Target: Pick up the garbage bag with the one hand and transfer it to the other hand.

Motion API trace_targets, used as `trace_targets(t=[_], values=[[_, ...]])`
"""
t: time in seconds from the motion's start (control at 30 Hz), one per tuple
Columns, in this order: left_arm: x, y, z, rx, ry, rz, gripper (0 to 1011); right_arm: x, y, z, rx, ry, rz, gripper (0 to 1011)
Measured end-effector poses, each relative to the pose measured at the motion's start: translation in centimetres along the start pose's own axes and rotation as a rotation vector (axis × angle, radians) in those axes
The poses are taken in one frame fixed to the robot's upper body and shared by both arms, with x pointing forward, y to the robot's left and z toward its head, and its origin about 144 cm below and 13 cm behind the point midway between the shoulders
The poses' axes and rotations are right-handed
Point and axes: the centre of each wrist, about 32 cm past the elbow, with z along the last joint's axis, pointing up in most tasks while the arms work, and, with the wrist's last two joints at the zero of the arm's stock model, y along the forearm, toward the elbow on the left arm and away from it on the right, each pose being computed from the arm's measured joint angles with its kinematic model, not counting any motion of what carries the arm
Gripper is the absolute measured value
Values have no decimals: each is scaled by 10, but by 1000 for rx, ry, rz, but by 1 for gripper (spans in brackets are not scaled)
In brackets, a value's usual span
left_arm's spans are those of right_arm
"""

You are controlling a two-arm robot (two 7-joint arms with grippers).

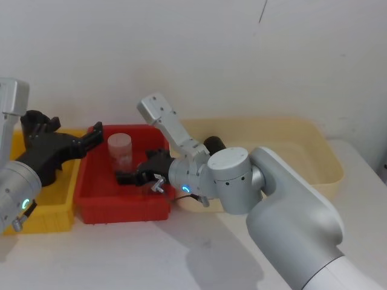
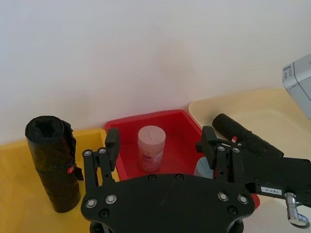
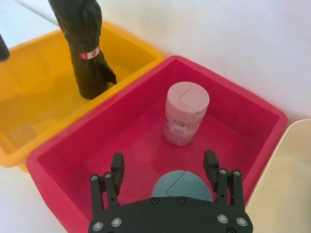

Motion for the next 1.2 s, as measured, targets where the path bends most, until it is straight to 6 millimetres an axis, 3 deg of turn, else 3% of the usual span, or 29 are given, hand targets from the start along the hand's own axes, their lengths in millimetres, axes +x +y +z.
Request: trace_targets(t=[0.8,1.2], values=[[0,0,0,0,0,0,1001,0,-4,-4,-59,-99,-19,978],[0,0,0,0,0,0,1001,-1,-5,-4,-65,-117,-18,684]])
